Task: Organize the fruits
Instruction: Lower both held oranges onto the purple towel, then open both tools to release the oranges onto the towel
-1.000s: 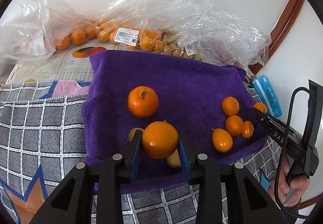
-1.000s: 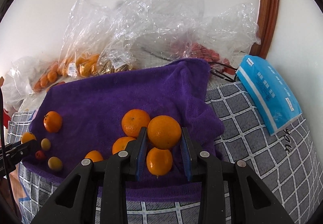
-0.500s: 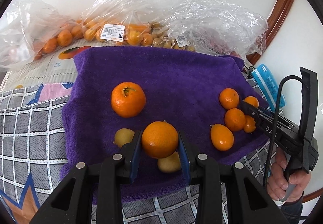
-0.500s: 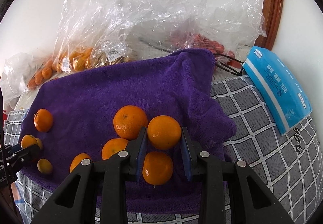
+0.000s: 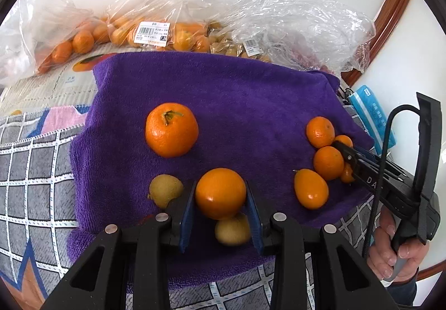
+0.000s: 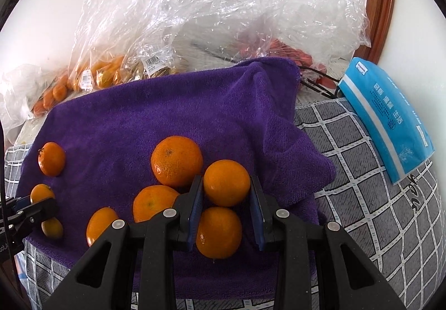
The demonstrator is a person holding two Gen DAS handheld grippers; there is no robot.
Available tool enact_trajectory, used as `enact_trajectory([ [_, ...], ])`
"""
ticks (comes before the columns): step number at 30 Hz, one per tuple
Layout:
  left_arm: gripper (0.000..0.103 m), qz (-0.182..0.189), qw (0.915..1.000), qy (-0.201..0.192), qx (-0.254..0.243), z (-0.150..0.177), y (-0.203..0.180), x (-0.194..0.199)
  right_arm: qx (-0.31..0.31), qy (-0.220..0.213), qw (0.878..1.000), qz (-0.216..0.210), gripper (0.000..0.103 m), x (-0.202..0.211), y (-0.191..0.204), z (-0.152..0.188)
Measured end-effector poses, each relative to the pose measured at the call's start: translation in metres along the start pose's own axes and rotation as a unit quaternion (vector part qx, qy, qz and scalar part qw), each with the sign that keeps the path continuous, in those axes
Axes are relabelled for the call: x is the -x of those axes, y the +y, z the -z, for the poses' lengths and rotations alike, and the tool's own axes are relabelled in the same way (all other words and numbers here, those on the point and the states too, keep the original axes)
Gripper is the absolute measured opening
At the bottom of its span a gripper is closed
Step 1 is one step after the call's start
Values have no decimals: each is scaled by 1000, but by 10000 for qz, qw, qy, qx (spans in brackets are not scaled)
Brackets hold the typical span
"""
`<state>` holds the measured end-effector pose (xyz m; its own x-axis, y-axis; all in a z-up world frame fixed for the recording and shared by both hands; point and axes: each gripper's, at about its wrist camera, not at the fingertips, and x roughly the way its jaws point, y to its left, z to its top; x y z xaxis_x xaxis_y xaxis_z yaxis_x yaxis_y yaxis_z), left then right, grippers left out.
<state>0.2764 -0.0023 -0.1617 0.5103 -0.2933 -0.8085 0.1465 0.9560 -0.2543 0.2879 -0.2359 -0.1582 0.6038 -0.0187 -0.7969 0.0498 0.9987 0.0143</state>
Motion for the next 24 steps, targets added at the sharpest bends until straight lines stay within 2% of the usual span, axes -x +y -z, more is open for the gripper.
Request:
enact_trajectory([
  [18, 33, 69, 9999, 18, 81, -1, 0, 4, 161, -122, 9998, -15, 33, 11, 6, 0],
  [22, 45, 18, 9999, -109, 96, -2, 0, 19, 152, -235, 9996, -67, 38, 27, 10, -1],
  [24, 47, 19, 9998, -137, 139, -3, 0, 28, 157, -276, 9995, -73, 39, 37, 12, 0],
])
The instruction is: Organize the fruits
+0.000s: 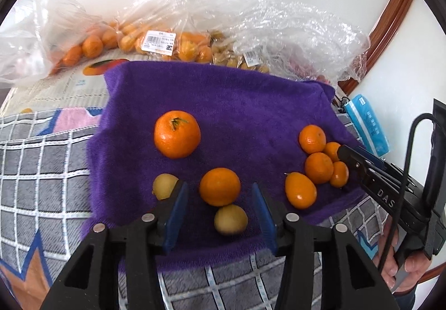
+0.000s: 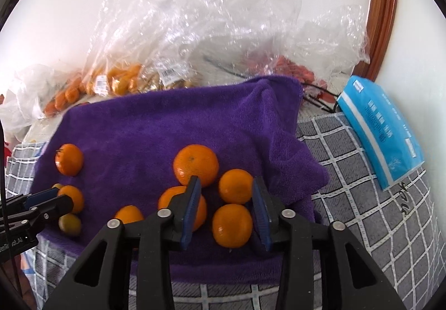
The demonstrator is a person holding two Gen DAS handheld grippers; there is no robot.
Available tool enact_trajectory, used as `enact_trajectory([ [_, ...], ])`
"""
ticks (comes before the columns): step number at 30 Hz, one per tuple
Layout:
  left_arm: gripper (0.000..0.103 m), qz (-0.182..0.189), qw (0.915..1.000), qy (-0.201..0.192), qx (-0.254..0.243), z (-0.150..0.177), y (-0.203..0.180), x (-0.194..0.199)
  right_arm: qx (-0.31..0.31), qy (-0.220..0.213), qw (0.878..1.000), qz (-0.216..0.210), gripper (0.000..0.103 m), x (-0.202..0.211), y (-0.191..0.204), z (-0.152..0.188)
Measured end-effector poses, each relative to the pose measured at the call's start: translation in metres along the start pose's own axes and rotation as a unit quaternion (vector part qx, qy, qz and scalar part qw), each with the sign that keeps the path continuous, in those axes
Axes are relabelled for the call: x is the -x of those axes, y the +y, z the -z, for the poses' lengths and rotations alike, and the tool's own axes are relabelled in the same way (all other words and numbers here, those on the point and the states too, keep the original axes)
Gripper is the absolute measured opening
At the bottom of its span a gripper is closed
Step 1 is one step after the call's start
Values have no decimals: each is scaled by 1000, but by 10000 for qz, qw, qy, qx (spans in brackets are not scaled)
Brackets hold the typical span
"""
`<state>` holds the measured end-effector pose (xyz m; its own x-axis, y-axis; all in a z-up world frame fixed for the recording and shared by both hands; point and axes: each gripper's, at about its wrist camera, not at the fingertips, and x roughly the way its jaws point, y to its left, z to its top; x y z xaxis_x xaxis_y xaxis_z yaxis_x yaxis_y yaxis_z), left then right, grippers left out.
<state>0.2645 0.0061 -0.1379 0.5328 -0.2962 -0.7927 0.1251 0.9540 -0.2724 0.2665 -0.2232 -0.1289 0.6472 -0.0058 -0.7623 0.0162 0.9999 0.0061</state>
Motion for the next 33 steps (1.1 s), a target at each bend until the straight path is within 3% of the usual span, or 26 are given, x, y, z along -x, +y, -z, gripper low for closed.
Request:
enact_trajectory([
  [5, 56, -60, 9998, -168, 17, 2, -6, 32, -84, -119, 9999, 16, 45, 31, 6, 1],
  [11, 56, -436, 9975, -560, 13, 19, -11, 79, -144, -156, 9998, -56, 45, 81, 10, 9],
  [18, 56, -428, 9950, -896, 98, 47, -15, 136, -233, -349, 9991, -65, 46, 150, 11, 32],
  [23, 57, -639, 9901, -1241, -113, 76, -29, 176, -316, -573, 9977, -146, 72, 189, 9, 54],
  [24, 62, -645, 9896, -1281, -130, 81, -31, 183, -339, -640, 9973, -155, 78, 199, 9, 60],
  [28, 82, -582, 9869, -1499, -153, 102, -39, 211, -362, -824, 9959, -113, 82, 225, 6, 76],
  [33, 96, -645, 9798, -1873, -279, 127, -52, 242, -383, -966, 9946, -47, 90, 253, 4, 97],
])
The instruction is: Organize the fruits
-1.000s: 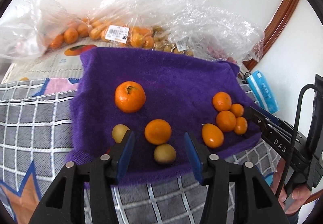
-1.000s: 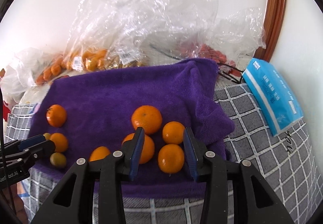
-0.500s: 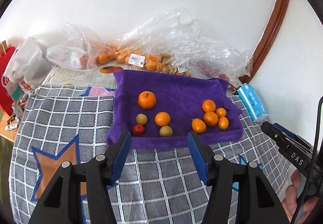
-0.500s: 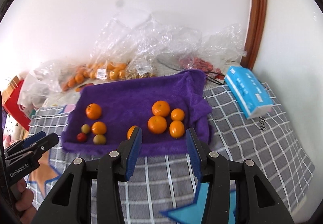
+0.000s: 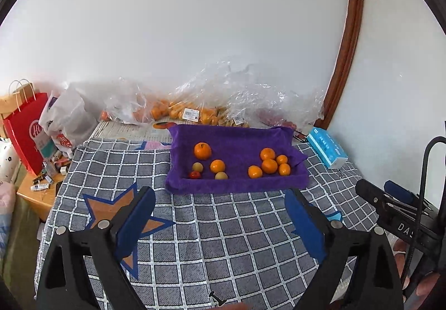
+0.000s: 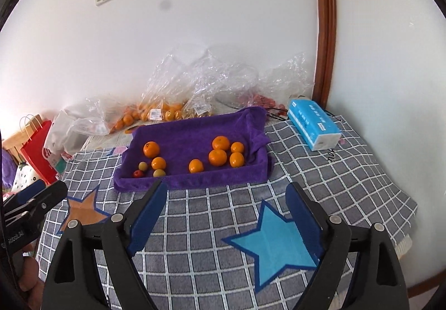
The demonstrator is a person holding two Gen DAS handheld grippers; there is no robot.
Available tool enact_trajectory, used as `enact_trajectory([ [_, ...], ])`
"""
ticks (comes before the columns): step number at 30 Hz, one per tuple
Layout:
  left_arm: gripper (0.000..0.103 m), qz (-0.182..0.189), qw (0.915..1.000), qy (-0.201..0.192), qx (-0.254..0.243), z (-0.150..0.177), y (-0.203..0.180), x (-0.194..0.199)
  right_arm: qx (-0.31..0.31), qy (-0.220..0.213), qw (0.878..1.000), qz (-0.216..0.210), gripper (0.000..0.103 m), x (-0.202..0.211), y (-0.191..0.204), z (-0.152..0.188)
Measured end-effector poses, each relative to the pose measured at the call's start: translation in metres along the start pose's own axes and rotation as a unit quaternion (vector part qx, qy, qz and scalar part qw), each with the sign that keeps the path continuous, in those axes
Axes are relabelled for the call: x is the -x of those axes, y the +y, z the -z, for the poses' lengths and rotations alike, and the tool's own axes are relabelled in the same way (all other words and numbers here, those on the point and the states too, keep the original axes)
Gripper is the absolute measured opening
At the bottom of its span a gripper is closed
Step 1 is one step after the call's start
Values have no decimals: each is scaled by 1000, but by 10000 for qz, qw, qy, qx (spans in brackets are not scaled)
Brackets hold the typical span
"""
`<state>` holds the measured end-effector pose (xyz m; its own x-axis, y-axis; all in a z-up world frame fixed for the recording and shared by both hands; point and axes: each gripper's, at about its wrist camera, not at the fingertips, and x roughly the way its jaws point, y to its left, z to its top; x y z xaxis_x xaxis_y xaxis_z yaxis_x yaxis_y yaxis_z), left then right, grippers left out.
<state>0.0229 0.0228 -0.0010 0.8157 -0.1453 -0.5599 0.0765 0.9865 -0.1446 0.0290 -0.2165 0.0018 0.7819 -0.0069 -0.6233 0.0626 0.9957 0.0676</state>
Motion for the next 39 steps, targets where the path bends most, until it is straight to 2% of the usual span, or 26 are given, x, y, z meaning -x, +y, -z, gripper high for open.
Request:
enact_trajectory([
  [4, 98, -45, 9999, -117, -9, 7, -7, 19, 33, -234, 9997, 66, 100, 26, -2, 13],
  [16, 98, -144, 9995, -266, -54, 24, -16, 45, -35, -392, 9992, 2, 100, 60, -13, 29],
  [39, 98, -196, 9990, -342, -195, 23, -30, 56, 19, -443, 9990, 57, 100, 68, -15, 33],
])
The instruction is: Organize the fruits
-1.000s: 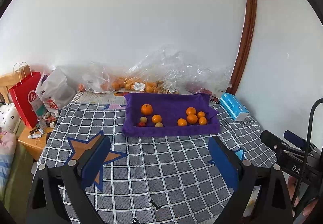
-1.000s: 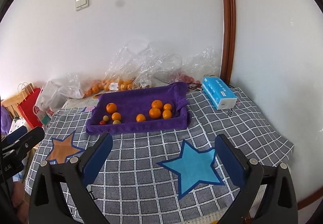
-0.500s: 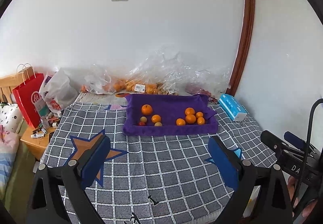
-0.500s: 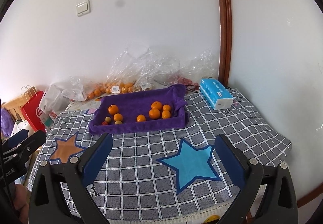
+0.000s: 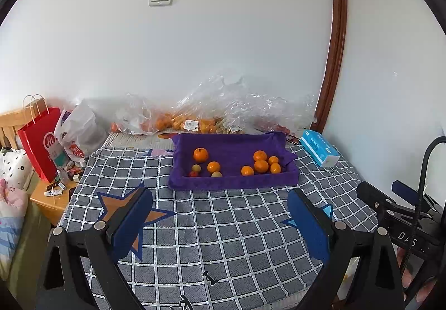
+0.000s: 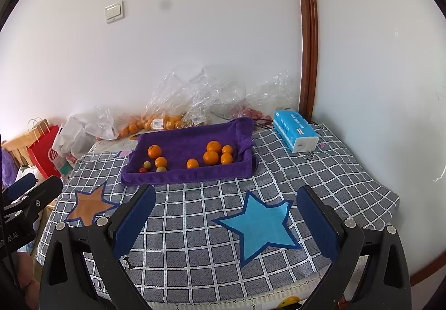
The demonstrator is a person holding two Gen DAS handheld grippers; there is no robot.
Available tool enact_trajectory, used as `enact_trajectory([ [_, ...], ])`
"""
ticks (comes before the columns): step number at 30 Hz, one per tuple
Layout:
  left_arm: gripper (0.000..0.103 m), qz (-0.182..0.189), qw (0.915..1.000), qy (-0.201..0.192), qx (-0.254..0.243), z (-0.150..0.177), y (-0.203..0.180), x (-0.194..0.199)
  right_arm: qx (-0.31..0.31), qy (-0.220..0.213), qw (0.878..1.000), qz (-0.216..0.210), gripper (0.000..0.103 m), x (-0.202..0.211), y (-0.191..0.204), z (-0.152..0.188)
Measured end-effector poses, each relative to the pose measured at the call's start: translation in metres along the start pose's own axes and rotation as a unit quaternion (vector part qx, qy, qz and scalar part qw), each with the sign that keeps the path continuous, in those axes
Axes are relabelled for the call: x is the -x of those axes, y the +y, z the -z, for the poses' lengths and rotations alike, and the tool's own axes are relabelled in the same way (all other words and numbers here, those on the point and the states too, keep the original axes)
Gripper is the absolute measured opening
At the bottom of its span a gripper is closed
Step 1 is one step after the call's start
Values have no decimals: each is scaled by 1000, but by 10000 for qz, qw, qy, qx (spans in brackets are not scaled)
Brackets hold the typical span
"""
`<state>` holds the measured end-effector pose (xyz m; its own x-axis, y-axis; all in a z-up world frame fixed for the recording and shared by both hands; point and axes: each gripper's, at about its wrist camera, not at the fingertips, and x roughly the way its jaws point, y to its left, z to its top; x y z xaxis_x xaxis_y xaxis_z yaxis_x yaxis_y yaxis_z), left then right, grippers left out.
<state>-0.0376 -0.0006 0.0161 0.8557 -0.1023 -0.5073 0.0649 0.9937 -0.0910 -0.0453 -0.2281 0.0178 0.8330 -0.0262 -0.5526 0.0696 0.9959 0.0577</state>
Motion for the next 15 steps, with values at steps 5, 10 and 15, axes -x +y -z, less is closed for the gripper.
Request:
enact_trajectory([
  [5, 98, 21, 10000, -11, 6, 0, -1, 2, 19, -10, 10000, -14, 100, 1, 1, 0],
  [10, 98, 17, 10000, -13, 2, 0, -1, 2, 30, -9, 10000, 5, 100, 1, 2, 0],
  [15, 98, 14, 10000, -7, 27, 0, -1, 2, 16, -8, 10000, 2, 100, 1, 1, 0],
])
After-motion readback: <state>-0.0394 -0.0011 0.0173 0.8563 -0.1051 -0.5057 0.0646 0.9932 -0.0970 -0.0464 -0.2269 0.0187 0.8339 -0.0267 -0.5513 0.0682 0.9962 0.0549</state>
